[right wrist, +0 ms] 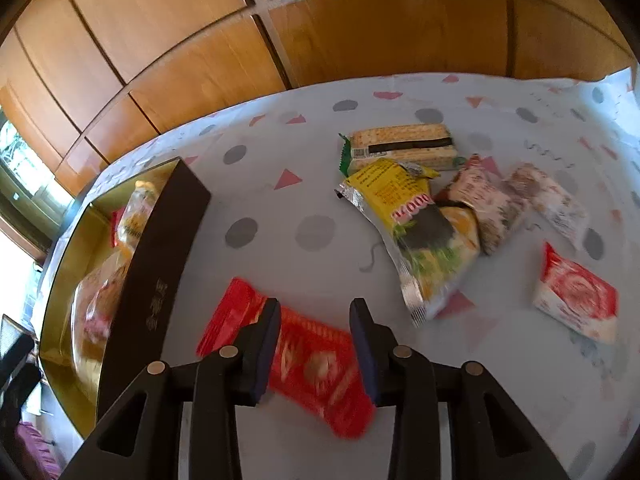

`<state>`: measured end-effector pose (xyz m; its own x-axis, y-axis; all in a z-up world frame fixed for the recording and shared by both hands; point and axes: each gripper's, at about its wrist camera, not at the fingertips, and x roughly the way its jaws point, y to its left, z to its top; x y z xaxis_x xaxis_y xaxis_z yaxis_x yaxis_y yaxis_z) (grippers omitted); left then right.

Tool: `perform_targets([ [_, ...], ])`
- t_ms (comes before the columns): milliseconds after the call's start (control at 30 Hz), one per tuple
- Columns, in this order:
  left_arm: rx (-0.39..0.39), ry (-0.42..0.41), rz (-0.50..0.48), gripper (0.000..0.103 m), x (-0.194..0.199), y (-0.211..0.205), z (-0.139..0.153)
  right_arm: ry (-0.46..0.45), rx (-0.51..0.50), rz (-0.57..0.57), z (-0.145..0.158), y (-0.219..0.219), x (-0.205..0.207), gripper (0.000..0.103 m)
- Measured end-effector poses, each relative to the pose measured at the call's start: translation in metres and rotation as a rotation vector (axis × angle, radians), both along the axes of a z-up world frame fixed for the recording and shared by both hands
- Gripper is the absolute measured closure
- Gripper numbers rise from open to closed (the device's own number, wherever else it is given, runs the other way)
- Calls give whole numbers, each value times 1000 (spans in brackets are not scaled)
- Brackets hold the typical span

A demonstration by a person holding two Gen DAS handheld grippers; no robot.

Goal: Organize snacks
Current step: 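Move the left gripper over the large red packet on the cloth, then lower the left gripper and grasp the large red packet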

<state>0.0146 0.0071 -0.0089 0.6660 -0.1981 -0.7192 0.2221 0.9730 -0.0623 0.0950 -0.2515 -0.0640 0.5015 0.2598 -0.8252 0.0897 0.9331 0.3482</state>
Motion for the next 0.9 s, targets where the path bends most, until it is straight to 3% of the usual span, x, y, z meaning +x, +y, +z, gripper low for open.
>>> perform_targets([
  [133, -23, 11, -74, 33, -3, -14, 2, 52, 100, 75, -10, 5, -2, 67],
  [267, -45, 15, -137, 33, -3, -27, 6, 81, 194, 163, -12, 4, -35, 66],
  [400, -62, 51, -189, 33, 0, -40, 6, 91, 262, 112, -12, -20, -69, 67],
  [667, -94, 235, -329, 30, 6, -95, -16, 48, 184, -65, -11, -70, -122, 67],
  [733, -104, 298, -343, 19, 9, -109, -29, 39, 183, -83, -13, -77, -125, 67],
  [833, -112, 399, -333, 17, 16, -125, -48, 21, 185, -102, -12, -83, -133, 67],
  [900, -79, 411, -317, 12, 18, -136, -55, 10, 197, -105, -11, -86, -135, 67],
])
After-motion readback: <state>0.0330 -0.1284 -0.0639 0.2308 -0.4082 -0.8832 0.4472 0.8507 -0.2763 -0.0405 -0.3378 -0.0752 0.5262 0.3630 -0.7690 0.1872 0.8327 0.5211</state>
